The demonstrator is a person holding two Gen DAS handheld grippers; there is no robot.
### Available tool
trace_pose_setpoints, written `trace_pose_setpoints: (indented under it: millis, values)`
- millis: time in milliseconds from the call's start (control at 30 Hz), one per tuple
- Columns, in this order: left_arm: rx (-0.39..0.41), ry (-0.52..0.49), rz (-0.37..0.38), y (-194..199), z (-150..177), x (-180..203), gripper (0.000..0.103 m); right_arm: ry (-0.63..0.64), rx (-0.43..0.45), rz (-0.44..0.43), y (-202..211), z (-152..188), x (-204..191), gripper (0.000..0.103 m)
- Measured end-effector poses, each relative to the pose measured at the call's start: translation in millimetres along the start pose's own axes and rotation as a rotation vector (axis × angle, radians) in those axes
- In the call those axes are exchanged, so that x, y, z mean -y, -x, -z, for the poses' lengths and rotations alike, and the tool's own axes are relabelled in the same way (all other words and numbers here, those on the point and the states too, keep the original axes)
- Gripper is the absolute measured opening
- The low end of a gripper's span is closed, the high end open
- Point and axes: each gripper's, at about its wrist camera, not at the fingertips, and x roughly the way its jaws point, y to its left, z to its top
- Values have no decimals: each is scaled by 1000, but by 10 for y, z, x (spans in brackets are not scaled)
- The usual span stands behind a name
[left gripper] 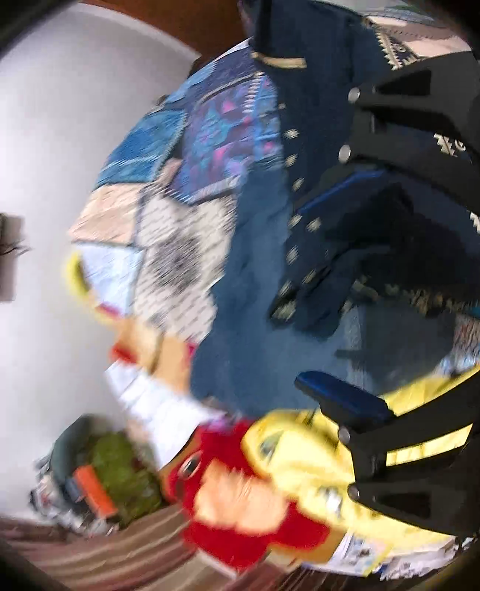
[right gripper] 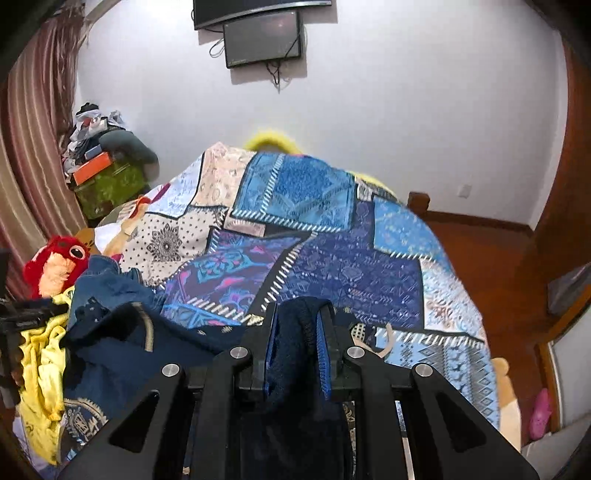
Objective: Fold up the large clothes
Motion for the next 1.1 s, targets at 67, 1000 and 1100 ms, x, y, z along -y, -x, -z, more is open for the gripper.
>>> trace_pose_setpoints:
  millis: [67,1000,1100]
  values:
    - [1,12,45,98,10,-61,86,7,-64,-18,-72,-9,-29,18]
    - [-17,-5,-190,-409,-82,151,93,261,-118,-20,78,454,-193,65]
    - [-21,-17,-128,-246,25,106,93,240,-196,-108,-125,654,-404,65]
